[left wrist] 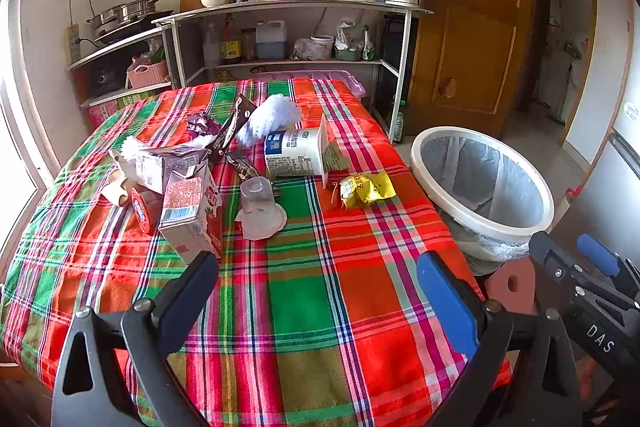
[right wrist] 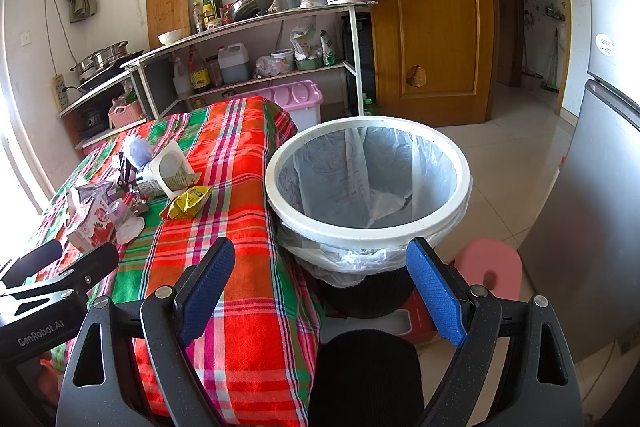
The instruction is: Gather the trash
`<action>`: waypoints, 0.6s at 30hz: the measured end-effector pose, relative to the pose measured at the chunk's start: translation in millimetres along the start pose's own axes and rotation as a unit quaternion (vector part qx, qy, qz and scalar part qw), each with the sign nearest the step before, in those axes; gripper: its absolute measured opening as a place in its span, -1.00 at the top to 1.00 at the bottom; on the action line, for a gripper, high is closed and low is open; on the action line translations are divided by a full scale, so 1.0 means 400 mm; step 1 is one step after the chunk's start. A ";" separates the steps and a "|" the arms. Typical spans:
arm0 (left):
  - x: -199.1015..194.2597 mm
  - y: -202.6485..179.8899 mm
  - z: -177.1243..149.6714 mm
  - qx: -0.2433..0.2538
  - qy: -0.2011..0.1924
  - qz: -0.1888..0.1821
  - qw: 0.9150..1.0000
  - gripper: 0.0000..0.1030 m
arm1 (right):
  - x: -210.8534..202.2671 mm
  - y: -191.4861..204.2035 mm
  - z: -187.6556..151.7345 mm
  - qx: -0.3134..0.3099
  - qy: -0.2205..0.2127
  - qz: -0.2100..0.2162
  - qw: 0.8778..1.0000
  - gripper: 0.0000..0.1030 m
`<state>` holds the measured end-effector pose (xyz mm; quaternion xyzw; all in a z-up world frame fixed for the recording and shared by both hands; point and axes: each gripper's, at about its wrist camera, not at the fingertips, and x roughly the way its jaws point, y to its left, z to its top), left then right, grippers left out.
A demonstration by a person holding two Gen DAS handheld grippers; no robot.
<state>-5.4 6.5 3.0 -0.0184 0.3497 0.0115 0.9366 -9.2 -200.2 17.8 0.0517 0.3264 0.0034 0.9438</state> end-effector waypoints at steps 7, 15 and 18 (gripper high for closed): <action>0.002 0.004 0.000 -0.001 0.002 0.000 1.000 -0.96 | 0.000 0.002 0.000 -0.001 0.000 -0.001 1.000 -0.71; 0.005 0.028 0.000 -0.006 0.006 0.008 1.000 -0.96 | 0.010 0.015 0.001 -0.010 0.003 0.011 1.000 -0.71; 0.010 0.063 -0.006 -0.013 0.011 0.027 0.999 -0.96 | 0.019 0.031 0.004 -0.020 0.000 0.026 0.999 -0.71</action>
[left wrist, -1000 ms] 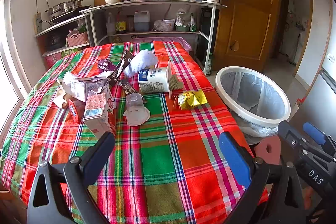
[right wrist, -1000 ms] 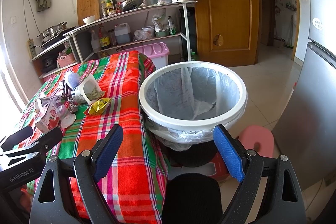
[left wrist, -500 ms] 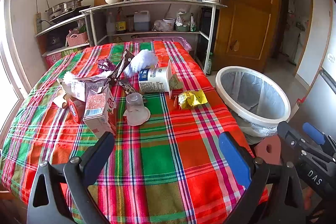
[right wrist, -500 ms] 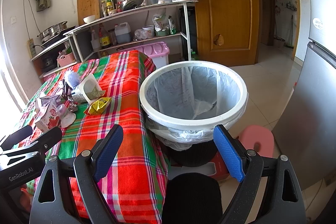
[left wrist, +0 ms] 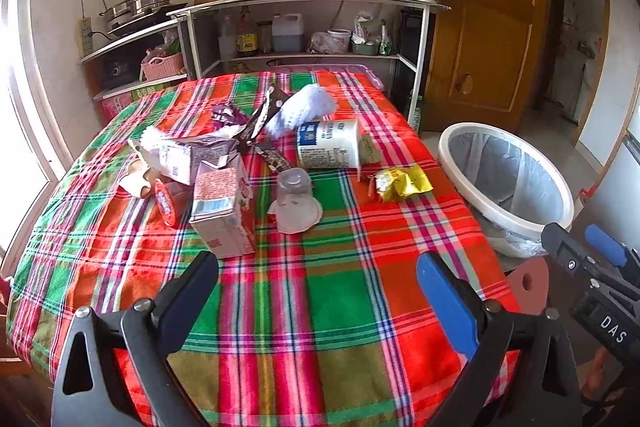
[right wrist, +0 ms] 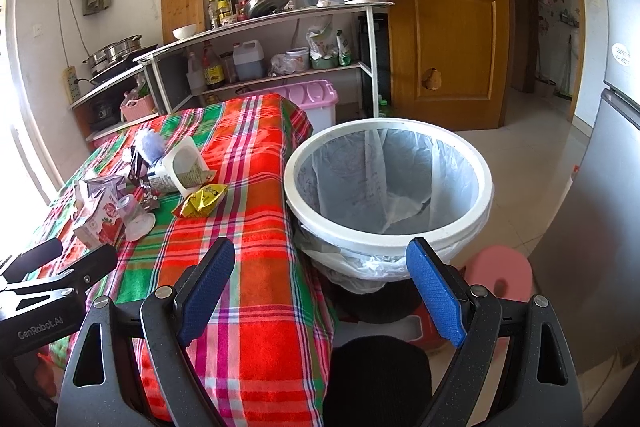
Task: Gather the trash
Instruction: 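Grasp the yellow snack bag with the right tool while the left tool grasps the pink milk carton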
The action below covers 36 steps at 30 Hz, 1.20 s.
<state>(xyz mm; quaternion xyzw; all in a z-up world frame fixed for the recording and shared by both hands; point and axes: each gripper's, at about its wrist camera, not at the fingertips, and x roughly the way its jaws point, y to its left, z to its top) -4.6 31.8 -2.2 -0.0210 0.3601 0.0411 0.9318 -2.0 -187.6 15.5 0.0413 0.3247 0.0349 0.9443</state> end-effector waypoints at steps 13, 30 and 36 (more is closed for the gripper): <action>0.048 0.198 -0.010 -0.088 0.025 -0.006 0.996 -0.91 | 0.125 0.109 0.034 -0.055 0.028 0.081 0.995 -0.69; 0.129 0.236 0.037 -0.128 0.030 -0.045 0.990 -0.65 | 0.280 0.172 0.107 -0.041 0.089 0.151 0.984 -0.29; 0.158 0.239 0.052 -0.123 0.038 -0.038 0.991 -0.45 | 0.319 0.194 0.120 -0.035 0.106 0.160 0.981 -0.13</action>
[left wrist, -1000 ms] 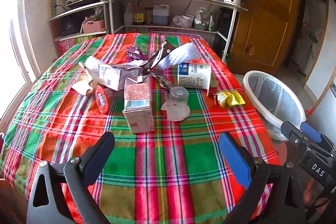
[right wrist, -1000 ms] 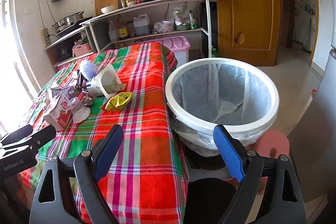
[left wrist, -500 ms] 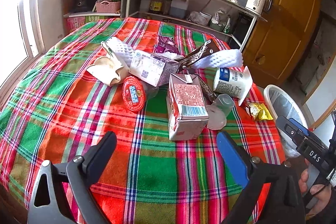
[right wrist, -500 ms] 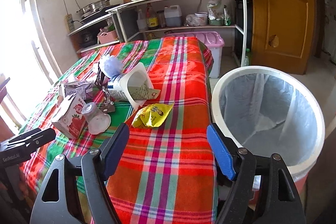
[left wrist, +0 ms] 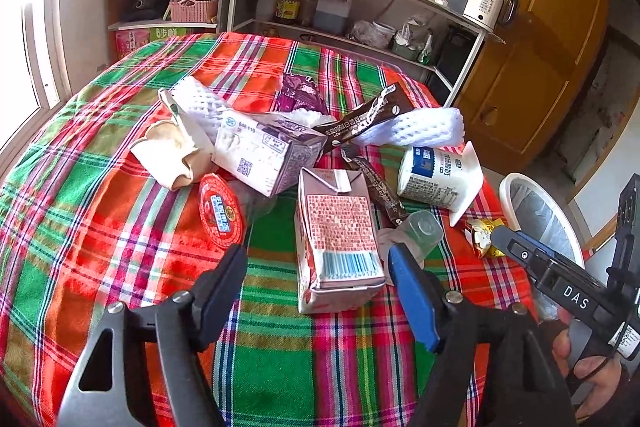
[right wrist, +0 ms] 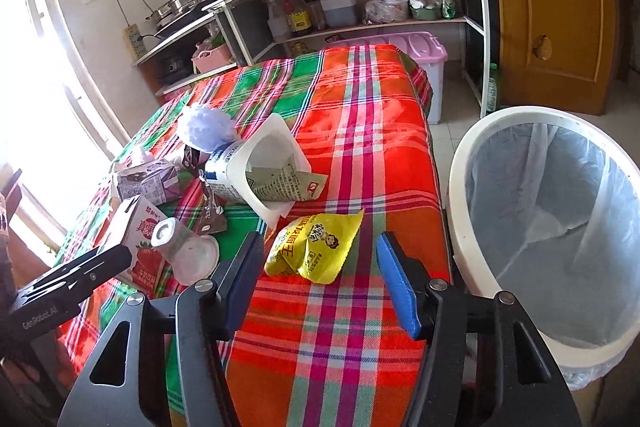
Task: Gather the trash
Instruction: 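Grasp the yellow snack bag with the right tool while the left tool grasps the pink milk carton, then lift and carry the snack bag and milk carton over the trash bin with both tools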
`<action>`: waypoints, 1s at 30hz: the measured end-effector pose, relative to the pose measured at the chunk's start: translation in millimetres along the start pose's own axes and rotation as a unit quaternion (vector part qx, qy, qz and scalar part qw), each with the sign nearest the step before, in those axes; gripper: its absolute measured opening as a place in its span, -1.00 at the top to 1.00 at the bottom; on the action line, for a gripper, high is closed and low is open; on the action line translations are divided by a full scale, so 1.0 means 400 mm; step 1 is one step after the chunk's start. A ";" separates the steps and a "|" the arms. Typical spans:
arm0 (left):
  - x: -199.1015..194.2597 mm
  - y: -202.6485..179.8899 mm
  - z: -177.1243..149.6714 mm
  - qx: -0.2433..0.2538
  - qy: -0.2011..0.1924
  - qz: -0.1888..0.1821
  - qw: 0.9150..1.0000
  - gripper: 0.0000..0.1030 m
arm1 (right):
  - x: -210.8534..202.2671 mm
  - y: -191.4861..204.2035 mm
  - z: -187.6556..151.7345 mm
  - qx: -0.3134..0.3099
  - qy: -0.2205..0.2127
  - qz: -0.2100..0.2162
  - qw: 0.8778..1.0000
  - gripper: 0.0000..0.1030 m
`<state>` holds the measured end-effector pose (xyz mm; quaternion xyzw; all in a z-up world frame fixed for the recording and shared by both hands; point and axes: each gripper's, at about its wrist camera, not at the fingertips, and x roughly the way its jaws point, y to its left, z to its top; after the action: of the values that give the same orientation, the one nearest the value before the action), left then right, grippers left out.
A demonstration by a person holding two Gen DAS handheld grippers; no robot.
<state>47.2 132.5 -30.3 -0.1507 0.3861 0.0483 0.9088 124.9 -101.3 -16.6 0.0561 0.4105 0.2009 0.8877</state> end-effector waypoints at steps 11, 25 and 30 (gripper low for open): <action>0.047 -0.011 0.009 0.006 0.017 -0.001 1.000 0.07 | 0.036 -0.004 0.016 0.013 0.011 0.004 1.000 0.27; 0.022 -0.019 0.001 0.010 0.005 -0.003 1.000 0.33 | 0.008 -0.029 -0.002 0.037 -0.007 0.028 0.999 0.91; -0.010 -0.022 -0.003 0.013 -0.008 -0.010 1.000 0.33 | -0.019 -0.035 -0.006 0.044 -0.023 0.039 0.998 0.93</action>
<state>45.6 123.8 -26.1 -0.1419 0.3776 0.0357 0.9143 123.1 -117.1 -16.7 0.1155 0.3955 0.2159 0.8852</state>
